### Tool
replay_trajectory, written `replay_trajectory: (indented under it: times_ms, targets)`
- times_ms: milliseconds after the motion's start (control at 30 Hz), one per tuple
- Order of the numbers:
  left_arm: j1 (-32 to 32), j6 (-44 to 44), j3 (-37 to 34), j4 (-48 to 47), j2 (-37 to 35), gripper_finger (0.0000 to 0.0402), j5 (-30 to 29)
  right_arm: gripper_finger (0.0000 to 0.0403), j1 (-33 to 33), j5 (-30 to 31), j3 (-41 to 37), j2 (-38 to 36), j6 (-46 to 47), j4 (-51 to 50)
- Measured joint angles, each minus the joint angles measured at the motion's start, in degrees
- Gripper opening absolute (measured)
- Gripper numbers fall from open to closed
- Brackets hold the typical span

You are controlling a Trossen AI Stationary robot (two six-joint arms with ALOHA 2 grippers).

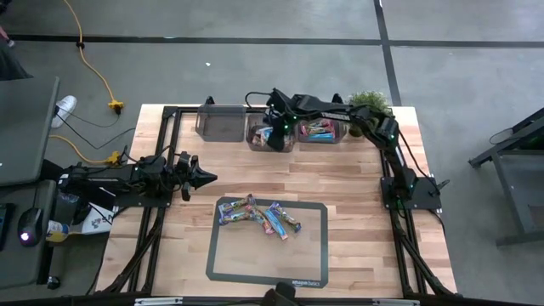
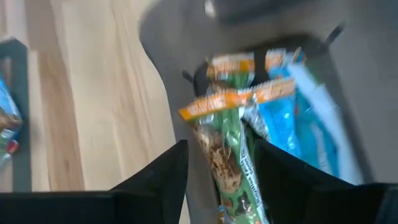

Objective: Pick and place Granola Bars by type
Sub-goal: Put the yellow granola bar into the center black bin

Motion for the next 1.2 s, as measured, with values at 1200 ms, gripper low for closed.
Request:
replay_trajectory:
  times_ms: [1200]
  targets:
    - [0.0,0.01,0.0,0.2,0.0,0.0001,0.02,0.0168,17.9,-27.44,0.04,-17.5,38.52,24.19]
